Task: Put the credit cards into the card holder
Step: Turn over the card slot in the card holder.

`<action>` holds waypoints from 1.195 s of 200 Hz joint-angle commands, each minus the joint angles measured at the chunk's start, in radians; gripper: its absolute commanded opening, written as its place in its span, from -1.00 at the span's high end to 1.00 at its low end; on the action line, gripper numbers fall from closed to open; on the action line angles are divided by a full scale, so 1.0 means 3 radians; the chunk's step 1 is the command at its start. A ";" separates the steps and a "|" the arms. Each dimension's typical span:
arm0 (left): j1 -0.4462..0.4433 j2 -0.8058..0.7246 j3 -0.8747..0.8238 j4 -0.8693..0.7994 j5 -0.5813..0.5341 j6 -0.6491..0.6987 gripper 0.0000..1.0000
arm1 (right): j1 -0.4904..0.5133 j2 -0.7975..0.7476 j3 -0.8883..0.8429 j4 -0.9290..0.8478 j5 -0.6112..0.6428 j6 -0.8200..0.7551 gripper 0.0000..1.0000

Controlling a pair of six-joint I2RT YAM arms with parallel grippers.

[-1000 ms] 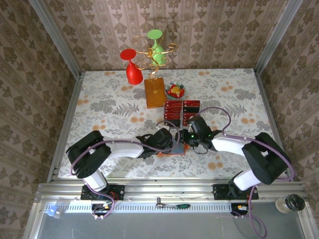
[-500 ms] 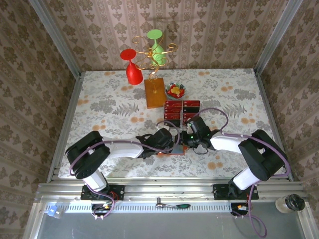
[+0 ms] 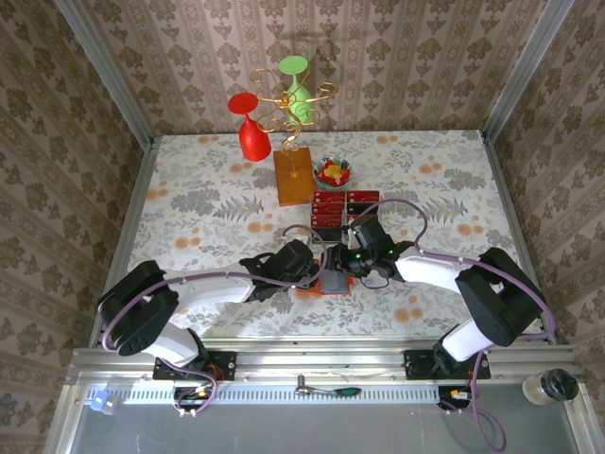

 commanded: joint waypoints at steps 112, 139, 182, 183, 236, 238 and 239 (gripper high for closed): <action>0.0479 -0.1036 -0.0459 -0.0215 -0.0015 -0.0023 -0.17 | 0.0408 0.0578 0.0269 0.0539 -0.0080 0.0461 -0.42; 0.0496 -0.1037 -0.0465 -0.0234 0.0005 -0.0020 -0.17 | 0.0413 0.0618 0.0203 0.0663 -0.0082 0.0518 -0.42; 0.0493 -0.0972 -0.0440 -0.0241 0.0044 -0.0015 -0.17 | 0.0378 0.0428 0.0114 0.0584 0.0004 0.0471 -0.29; 0.0492 -0.0969 -0.0437 -0.0241 0.0042 -0.0015 -0.17 | 0.0378 0.0425 0.0110 0.0579 0.0005 0.0470 -0.28; 0.0483 -0.0836 -0.0376 -0.0206 0.0089 -0.0009 -0.17 | 0.0325 0.0492 0.0009 0.0603 0.0029 0.0477 0.70; 0.0483 -0.0833 -0.0372 -0.0206 0.0087 -0.0009 -0.17 | 0.0326 0.0502 0.0013 0.0602 0.0033 0.0475 0.70; 0.0485 -0.0830 -0.0373 -0.0208 0.0087 -0.0009 -0.17 | 0.0326 0.0505 0.0011 0.0599 0.0034 0.0477 0.70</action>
